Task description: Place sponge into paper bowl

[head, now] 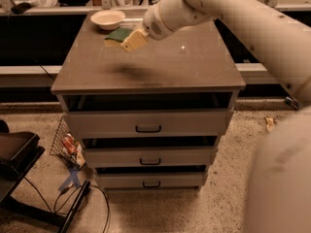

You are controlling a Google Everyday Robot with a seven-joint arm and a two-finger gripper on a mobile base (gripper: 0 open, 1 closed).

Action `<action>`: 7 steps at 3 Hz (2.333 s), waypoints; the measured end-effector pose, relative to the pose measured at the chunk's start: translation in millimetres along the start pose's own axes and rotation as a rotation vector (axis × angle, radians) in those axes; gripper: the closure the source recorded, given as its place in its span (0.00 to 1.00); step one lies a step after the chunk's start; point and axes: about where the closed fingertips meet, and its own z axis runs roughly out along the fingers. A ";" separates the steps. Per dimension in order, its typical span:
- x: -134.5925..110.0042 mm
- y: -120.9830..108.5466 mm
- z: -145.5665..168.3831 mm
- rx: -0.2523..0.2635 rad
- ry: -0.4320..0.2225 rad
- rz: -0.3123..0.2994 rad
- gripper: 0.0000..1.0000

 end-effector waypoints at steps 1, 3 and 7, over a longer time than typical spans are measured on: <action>16.9 -14.5 60.0 -0.098 0.128 0.072 1.00; -3.8 -59.2 69.1 -0.069 0.127 0.110 1.00; -53.4 -140.3 79.9 0.210 0.029 0.130 1.00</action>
Offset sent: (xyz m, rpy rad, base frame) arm 0.1854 0.0226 0.1397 0.0845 -0.0527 -0.1006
